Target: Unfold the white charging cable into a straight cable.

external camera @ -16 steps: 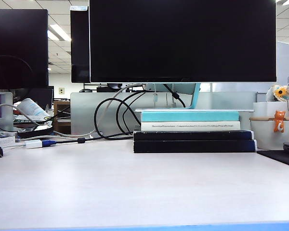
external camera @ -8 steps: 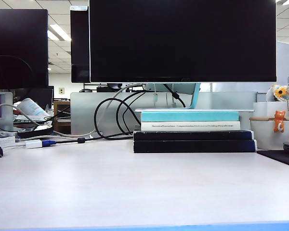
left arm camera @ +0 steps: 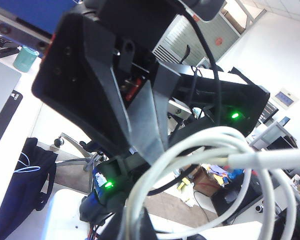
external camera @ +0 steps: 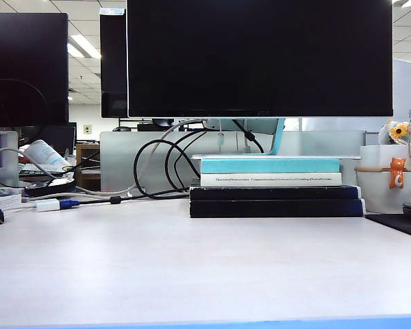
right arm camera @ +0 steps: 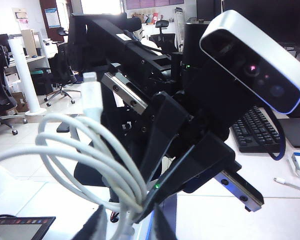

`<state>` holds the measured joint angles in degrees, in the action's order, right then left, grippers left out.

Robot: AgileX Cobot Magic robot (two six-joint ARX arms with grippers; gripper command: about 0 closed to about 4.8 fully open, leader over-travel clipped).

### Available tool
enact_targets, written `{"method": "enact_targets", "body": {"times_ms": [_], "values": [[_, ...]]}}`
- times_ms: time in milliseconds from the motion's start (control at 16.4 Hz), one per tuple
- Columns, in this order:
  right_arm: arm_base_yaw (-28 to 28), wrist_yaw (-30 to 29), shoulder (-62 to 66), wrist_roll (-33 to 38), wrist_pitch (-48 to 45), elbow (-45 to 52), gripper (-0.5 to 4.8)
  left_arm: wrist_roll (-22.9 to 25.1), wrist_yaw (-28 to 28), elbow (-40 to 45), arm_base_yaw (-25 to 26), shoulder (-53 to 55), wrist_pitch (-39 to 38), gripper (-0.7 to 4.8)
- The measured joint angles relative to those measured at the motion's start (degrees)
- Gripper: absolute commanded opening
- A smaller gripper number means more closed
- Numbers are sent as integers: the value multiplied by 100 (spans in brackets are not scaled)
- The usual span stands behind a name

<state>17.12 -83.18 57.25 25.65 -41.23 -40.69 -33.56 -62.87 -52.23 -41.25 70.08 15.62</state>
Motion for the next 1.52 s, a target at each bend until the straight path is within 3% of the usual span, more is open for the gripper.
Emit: {"method": "enact_targets", "body": {"times_ms": [731,792,914,975,1523], "values": [[2,197,0,-20,-9,0,121,-122,485,0,-280,2,136,-6],[2,195,0,-20,-4,0,110,-122,503,0,-280,2,133,-6],[2,192,0,-15,-2,0,13,-122,538,0,-280,4,136,-6],[2,155,-2,-17,-4,0,-2,-125,619,0,-278,9,131,-6],[-118,129,2,-20,221,-2,-1,13,688,0,-133,22,166,-6]]}}
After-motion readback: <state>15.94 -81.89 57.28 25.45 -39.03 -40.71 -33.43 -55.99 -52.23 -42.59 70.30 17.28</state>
